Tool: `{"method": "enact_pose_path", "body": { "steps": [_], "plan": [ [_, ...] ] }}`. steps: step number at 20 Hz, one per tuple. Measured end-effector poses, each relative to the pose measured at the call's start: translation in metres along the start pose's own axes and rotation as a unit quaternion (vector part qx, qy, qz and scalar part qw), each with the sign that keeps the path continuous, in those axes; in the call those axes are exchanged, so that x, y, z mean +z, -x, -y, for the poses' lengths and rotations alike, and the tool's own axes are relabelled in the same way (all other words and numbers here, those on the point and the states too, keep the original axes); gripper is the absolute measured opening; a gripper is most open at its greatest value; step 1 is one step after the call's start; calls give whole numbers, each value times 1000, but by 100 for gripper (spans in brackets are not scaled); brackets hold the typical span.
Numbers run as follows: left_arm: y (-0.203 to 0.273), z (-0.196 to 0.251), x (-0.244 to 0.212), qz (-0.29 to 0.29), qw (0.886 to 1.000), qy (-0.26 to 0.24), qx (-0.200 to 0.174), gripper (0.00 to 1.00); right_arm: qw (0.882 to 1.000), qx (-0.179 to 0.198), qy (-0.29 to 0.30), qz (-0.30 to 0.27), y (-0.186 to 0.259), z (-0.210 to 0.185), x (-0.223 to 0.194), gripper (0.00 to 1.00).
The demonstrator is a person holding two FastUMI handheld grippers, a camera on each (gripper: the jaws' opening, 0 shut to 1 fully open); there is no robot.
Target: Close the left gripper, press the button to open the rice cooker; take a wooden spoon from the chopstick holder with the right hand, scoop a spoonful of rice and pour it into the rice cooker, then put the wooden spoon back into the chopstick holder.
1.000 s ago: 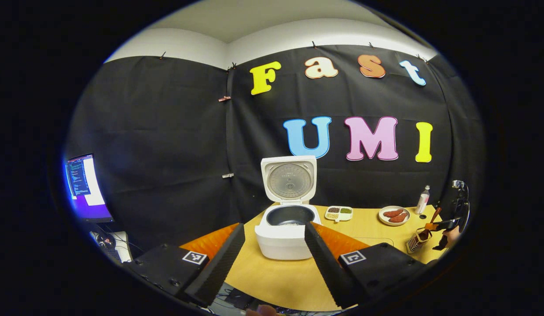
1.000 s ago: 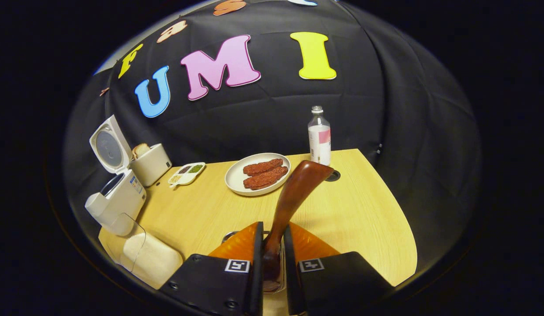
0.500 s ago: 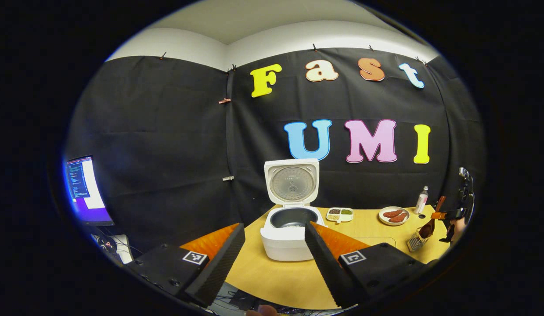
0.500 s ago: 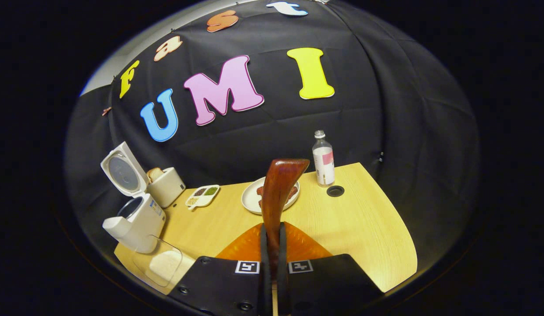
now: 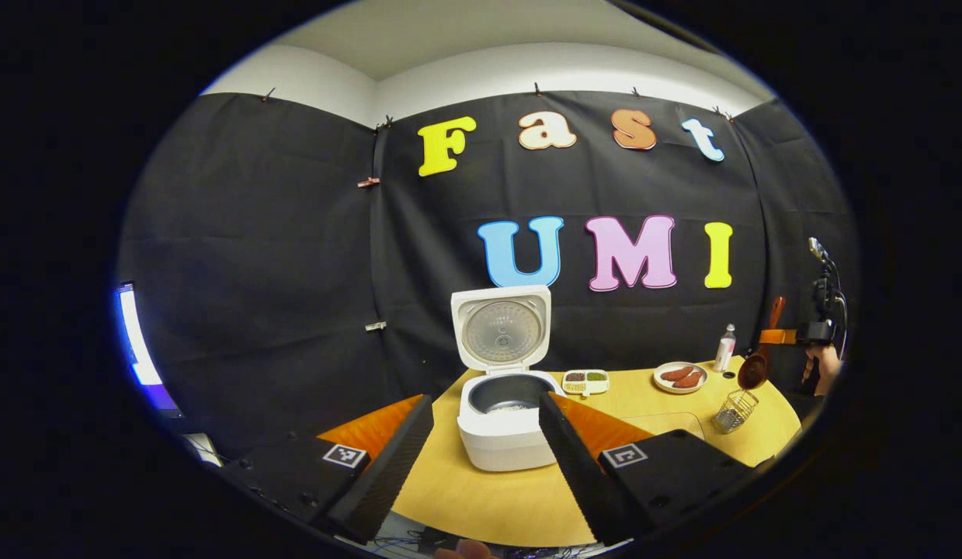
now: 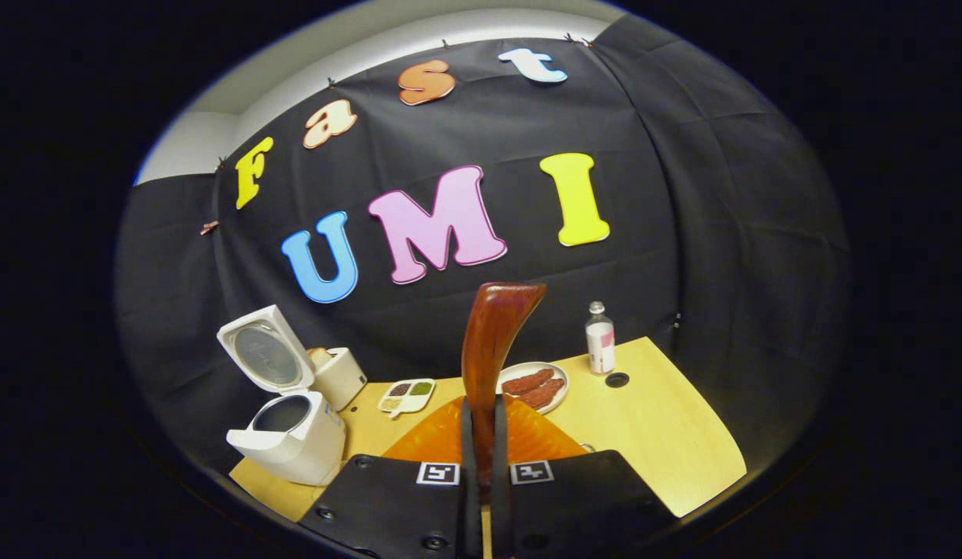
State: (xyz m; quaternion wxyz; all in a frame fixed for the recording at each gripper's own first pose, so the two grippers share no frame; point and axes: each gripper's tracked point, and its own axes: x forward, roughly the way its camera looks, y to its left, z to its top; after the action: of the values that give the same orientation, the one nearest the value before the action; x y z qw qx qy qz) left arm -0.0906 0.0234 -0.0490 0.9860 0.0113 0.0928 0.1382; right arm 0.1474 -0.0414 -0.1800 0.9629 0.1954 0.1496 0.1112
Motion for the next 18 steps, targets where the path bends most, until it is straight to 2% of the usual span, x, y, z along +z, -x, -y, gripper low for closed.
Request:
{"method": "enact_pose_path", "body": {
  "steps": [5, 10, 14, 18],
  "plan": [
    [-17, -23, -6, 4, 999, 7, -33, 94, 999, 11, 41, -22, 0, -77, -46, 9],
    [-34, -52, -11, 1, 999, 4, -36, 94, 991, 8, 108, -73, -20, -109, -115, 9],
    [-47, -66, -19, -9, 999, 0, -36, 95, 976, -10, 194, -101, -41, -113, -156, 10],
    [-61, -79, -25, -18, 999, -7, -39, 95, 951, -28, 280, -130, -51, -116, -197, 9]
  ]
}}
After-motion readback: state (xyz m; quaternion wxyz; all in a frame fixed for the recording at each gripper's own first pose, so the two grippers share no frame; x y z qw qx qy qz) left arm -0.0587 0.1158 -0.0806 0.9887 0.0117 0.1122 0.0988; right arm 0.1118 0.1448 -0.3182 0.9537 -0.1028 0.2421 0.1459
